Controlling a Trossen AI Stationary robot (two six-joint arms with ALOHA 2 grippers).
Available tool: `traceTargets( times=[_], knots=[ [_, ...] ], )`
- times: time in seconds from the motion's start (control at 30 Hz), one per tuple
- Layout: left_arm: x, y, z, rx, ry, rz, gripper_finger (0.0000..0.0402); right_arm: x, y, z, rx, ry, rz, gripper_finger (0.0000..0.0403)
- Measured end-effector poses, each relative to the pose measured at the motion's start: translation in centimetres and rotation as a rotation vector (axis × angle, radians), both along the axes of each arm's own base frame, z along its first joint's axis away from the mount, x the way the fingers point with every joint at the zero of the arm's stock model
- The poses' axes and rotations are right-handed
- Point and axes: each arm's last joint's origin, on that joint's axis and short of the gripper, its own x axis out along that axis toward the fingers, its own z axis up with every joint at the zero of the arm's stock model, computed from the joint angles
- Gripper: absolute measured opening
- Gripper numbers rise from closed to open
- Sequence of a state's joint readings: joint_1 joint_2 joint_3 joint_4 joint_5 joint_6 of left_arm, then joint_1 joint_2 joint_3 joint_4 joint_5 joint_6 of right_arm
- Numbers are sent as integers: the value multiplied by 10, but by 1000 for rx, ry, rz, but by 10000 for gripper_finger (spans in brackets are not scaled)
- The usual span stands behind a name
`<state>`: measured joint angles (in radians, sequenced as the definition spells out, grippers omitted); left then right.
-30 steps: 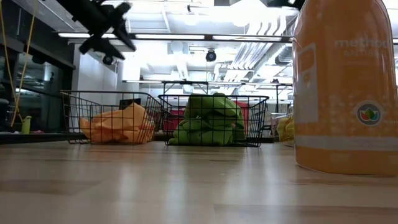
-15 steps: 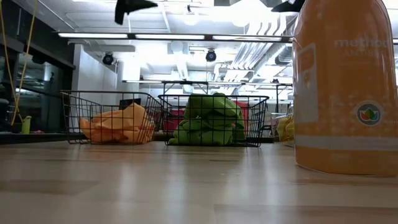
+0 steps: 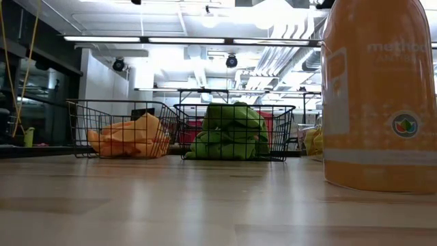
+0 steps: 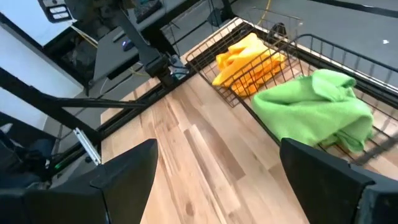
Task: Sort microfiber towel by color & place in baskets
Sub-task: Return to Home Position
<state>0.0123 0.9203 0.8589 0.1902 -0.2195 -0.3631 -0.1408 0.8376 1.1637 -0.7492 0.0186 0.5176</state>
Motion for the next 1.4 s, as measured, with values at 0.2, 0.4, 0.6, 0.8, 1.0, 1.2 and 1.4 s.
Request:
traceTargets(
  times=[0.2, 0.4, 0.6, 0.8, 1.0, 1.2, 1.4],
  knots=[
    [2, -10, -14, -16, -18, -44, 207, -17, 17, -2, -12, 33, -39, 332],
    [2, -19, -47, -98, -84, -35, 207, -20, 32, -19, -28, 52, -53, 332],
    [-2, -24, -71, -160, -128, -5, 207, -13, 46, -90, 105, 50, -40, 332],
    [-7, -21, -69, -109, -127, 39, 207, -8, 51, -133, 218, -169, -22, 325],
    [-10, -16, -68, -47, -94, 33, 183, -8, 47, -135, 173, -312, -9, 226],
    [-6, -20, -77, 2, -3, -24, 85, -11, 47, -110, 61, -367, 51, 22],
    [-2, -26, -91, 53, 119, -50, 13, -16, 46, -86, -114, -384, 94, 11]
  ],
)
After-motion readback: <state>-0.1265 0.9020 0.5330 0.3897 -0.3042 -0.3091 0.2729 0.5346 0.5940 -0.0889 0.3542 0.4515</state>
